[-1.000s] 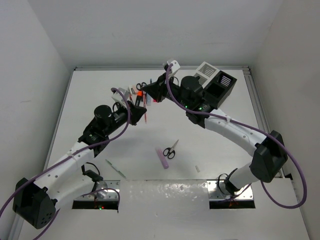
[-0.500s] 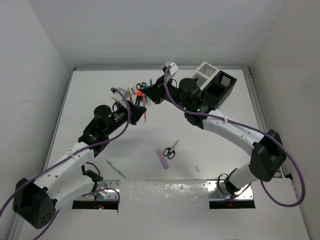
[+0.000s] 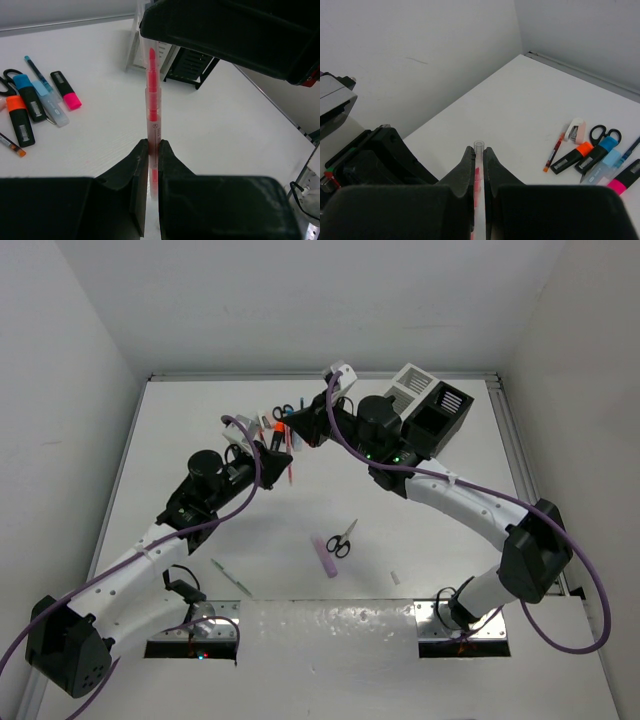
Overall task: Sort the stationery into containers
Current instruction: Close the pen cap on the pen.
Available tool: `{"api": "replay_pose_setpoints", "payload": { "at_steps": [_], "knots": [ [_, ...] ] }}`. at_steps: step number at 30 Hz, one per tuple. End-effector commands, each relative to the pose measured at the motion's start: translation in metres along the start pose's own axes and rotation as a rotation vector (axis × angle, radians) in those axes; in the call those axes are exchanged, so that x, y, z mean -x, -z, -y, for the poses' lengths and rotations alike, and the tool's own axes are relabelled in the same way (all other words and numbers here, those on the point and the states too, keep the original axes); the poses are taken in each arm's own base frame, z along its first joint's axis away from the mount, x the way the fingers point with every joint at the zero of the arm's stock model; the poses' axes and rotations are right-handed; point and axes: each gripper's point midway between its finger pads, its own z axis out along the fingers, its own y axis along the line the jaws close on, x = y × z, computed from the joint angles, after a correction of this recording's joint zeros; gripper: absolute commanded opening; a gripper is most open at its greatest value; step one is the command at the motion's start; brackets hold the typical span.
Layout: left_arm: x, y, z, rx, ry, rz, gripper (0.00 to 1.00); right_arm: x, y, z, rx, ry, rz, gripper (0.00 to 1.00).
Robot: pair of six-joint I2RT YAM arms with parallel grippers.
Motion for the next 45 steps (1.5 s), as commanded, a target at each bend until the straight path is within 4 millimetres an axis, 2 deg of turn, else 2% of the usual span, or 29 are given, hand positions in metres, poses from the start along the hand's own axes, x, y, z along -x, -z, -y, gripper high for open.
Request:
{"api": "replay_pose_setpoints", "payload": {
  "at_steps": [1,7,17,22,27,31,35,45],
  "knots": [
    [0.034,-0.002,0.013,-0.038,-0.037,0.102,0.00,0.025,0.005,-0.009,0.018,0.008,0.079,0.00],
    [0.041,-0.002,0.014,-0.038,-0.032,0.119,0.00,0.017,0.002,-0.011,0.028,-0.006,0.071,0.00],
    [0.083,0.003,0.023,-0.038,0.037,0.231,0.00,-0.018,0.011,-0.013,0.048,-0.043,0.049,0.00],
    [0.093,0.005,0.028,-0.065,0.059,0.253,0.00,-0.036,0.018,-0.021,0.057,0.000,0.016,0.00],
    [0.108,0.010,0.022,-0.088,0.074,0.289,0.00,-0.080,0.037,-0.016,0.007,0.049,-0.059,0.00],
    [0.110,0.009,0.021,-0.095,0.027,0.295,0.00,-0.118,0.048,-0.011,-0.025,0.035,-0.120,0.00],
    [0.111,0.009,0.018,-0.083,-0.023,0.300,0.00,-0.140,0.054,-0.009,-0.062,0.050,-0.152,0.00],
    [0.103,0.006,0.011,-0.055,-0.083,0.277,0.00,-0.180,0.065,-0.003,-0.103,0.060,-0.237,0.00]
  ]
}}
